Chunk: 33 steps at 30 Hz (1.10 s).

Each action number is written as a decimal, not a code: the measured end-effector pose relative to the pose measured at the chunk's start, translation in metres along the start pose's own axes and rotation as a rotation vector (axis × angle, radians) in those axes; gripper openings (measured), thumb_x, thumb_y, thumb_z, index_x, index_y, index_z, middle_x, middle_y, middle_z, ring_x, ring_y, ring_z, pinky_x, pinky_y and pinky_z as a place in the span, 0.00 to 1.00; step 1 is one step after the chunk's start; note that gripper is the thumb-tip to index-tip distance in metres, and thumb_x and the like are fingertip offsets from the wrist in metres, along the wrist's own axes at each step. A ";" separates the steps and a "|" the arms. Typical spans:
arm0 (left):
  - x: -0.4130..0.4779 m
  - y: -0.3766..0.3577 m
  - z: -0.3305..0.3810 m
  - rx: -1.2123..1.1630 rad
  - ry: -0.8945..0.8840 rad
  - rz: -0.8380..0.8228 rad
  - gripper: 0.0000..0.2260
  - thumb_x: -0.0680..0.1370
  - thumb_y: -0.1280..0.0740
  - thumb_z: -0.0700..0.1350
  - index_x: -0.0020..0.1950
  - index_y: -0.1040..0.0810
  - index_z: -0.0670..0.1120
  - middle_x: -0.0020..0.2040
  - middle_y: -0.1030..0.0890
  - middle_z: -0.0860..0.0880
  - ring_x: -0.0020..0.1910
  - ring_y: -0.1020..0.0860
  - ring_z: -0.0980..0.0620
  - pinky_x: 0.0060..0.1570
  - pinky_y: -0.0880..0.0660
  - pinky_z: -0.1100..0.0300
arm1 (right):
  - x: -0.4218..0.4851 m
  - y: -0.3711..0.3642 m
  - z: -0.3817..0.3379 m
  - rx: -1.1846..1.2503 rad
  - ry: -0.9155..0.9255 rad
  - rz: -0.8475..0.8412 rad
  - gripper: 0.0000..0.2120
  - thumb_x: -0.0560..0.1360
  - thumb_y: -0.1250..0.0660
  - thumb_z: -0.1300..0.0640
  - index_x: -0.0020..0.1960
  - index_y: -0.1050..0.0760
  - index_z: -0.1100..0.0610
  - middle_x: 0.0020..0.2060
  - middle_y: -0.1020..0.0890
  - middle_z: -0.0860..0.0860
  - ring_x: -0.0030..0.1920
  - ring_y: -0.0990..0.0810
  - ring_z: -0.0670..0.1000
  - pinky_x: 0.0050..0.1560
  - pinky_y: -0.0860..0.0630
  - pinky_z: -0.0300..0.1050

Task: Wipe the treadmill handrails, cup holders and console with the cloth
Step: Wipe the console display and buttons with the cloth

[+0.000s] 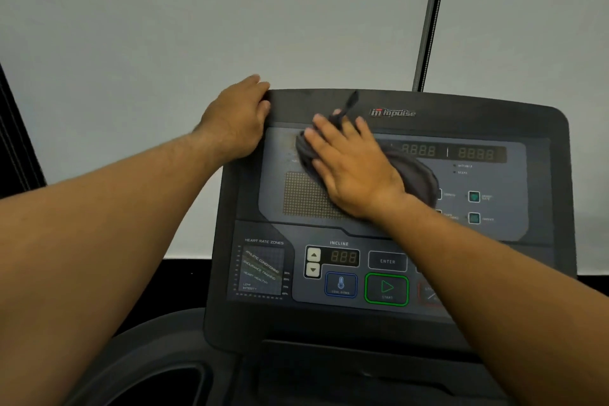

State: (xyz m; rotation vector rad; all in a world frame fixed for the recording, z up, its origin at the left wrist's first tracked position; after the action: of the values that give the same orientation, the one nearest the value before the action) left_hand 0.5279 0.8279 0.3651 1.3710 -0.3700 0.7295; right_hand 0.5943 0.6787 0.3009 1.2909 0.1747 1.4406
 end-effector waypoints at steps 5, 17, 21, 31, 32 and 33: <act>-0.018 0.002 -0.016 -0.066 0.076 0.025 0.16 0.83 0.45 0.40 0.71 0.30 0.44 0.68 0.28 0.47 0.66 0.30 0.45 0.62 0.34 0.57 | -0.031 -0.004 0.028 -0.043 0.205 -0.052 0.26 0.80 0.51 0.46 0.74 0.36 0.55 0.73 0.34 0.56 0.71 0.35 0.63 0.71 0.47 0.64; -0.014 -0.002 -0.036 -0.127 0.096 0.010 0.23 0.82 0.40 0.39 0.77 0.37 0.51 0.78 0.40 0.53 0.77 0.41 0.48 0.76 0.45 0.53 | 0.047 0.002 -0.009 -0.011 -0.088 0.064 0.25 0.81 0.51 0.48 0.76 0.41 0.54 0.76 0.40 0.54 0.75 0.42 0.61 0.73 0.51 0.63; -0.015 -0.002 -0.039 -0.154 0.099 0.010 0.23 0.82 0.39 0.39 0.77 0.37 0.51 0.78 0.39 0.54 0.76 0.40 0.49 0.75 0.44 0.55 | 0.014 -0.003 -0.016 -0.028 0.139 0.002 0.25 0.80 0.51 0.48 0.73 0.34 0.56 0.73 0.33 0.56 0.71 0.35 0.64 0.71 0.44 0.64; -0.012 -0.004 -0.051 -0.221 0.106 -0.026 0.24 0.81 0.37 0.41 0.77 0.36 0.52 0.77 0.38 0.55 0.73 0.33 0.49 0.74 0.39 0.52 | 0.061 0.007 0.003 0.000 -0.095 0.072 0.26 0.80 0.53 0.47 0.76 0.40 0.54 0.76 0.40 0.53 0.76 0.44 0.60 0.73 0.52 0.64; -0.012 -0.003 -0.053 -0.228 0.105 -0.028 0.24 0.81 0.37 0.40 0.76 0.36 0.52 0.77 0.38 0.56 0.72 0.32 0.49 0.74 0.38 0.53 | 0.066 0.006 -0.008 -0.007 -0.095 0.075 0.26 0.81 0.52 0.47 0.76 0.41 0.54 0.76 0.40 0.53 0.76 0.45 0.60 0.73 0.52 0.63; -0.011 -0.002 -0.054 -0.233 0.100 -0.027 0.24 0.81 0.37 0.39 0.76 0.35 0.52 0.77 0.37 0.55 0.72 0.31 0.49 0.74 0.38 0.53 | 0.070 0.004 -0.019 -0.017 -0.083 0.074 0.25 0.81 0.52 0.47 0.76 0.41 0.53 0.76 0.41 0.53 0.75 0.44 0.60 0.73 0.52 0.63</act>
State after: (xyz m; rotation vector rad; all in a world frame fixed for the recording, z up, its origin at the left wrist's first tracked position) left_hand 0.5118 0.8768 0.3463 1.1138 -0.3450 0.7070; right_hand 0.5945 0.7417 0.3374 1.3534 0.0597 1.4446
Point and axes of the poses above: each hand's wrist, its own x-axis towards the middle knuckle, its own y-axis out of the back of the hand, z = x × y, the point moved 7 cm from there along x, towards the middle knuckle
